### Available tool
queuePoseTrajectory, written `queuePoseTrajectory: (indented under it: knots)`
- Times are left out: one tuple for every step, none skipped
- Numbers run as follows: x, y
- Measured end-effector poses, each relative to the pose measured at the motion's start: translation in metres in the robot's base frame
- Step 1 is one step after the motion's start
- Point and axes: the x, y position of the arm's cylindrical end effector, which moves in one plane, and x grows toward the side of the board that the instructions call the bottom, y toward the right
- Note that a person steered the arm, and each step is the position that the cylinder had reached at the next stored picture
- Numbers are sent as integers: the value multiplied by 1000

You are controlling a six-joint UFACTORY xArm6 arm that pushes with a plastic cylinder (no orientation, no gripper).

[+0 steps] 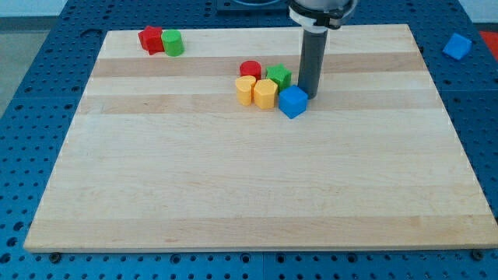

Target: Slide green circle to the left of yellow heart

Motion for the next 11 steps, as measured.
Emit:
queuePoseTrajectory:
  knots:
    - [4,15]
    - [-38,64]
    - [-91,65]
    - [-129,4]
    - [-155,-69]
    - [-167,-145]
    - [-168,-219]
    - [-160,-269]
    - [-135,-261]
    - [-122,-257]
    - [-126,-252]
